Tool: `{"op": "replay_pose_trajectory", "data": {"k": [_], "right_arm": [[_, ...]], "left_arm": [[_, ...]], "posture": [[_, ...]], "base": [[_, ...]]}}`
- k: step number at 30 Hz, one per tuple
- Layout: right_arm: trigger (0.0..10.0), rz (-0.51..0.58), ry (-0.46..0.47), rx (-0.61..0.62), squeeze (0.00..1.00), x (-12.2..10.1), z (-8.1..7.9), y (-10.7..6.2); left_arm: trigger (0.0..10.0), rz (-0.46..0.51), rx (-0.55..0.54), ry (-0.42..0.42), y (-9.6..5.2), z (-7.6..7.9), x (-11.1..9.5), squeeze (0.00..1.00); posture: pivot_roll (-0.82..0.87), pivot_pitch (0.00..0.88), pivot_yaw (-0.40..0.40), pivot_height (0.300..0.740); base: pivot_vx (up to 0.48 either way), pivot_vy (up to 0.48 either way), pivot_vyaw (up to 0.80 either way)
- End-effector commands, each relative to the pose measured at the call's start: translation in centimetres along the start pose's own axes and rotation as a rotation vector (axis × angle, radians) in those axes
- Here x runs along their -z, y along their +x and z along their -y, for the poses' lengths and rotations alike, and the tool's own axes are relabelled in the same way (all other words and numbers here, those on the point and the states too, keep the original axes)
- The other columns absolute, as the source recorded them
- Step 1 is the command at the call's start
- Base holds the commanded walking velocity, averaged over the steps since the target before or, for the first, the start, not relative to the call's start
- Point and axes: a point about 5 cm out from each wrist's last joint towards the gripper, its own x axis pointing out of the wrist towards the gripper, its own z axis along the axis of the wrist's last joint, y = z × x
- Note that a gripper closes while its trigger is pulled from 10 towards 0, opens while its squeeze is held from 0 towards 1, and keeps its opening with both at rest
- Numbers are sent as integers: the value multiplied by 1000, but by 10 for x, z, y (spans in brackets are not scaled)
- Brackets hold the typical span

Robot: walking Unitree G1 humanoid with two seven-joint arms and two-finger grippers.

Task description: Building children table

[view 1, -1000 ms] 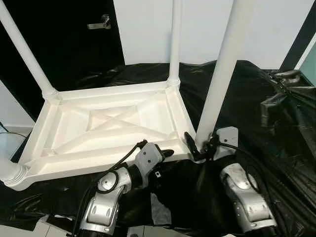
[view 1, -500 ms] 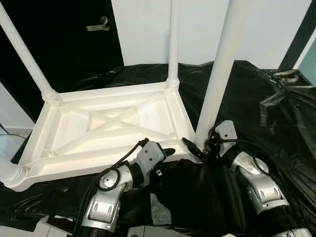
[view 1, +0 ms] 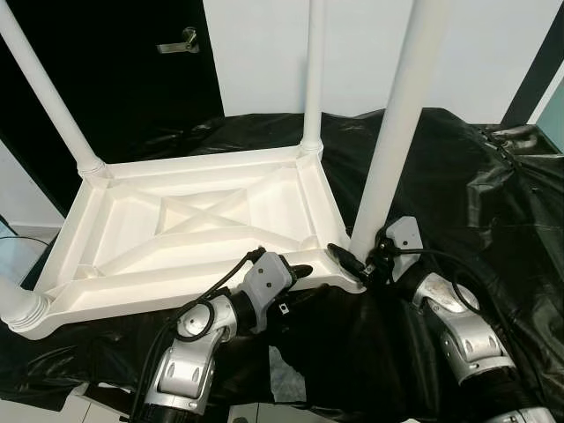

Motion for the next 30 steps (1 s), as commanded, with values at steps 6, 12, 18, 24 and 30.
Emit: {"op": "replay_pose_trajectory", "data": {"k": [6, 12, 18, 24, 30], "right_arm": [[10000, -93, -7, 213, 0, 12, -5, 3], [10000, -109, 53, 375, 0, 15, -13, 6], [10000, -117, 91, 584, 0, 13, -22, 11], [10000, -116, 111, 610, 0, 12, -26, 13], [10000, -115, 90, 601, 1000, 11, -27, 11]], "left_arm": [[10000, -19, -139, 0, -1, -5, 4, 0], [10000, -19, -134, -2, 0, -3, 5, 0], [10000, -17, -131, -6, 0, -2, 5, 0], [10000, -16, -120, -8, 2, 0, 6, 0], [10000, -16, -118, -8, 2, 1, 6, 0]], "posture": [[37, 0, 14, 740], [38, 0, 8, 740], [40, 0, 4, 740], [33, 0, 1, 740], [34, 0, 2, 740]], "base": [[0, 0, 0], [0, 0, 0], [0, 0, 0], [0, 0, 0], [0, 0, 0]]}}
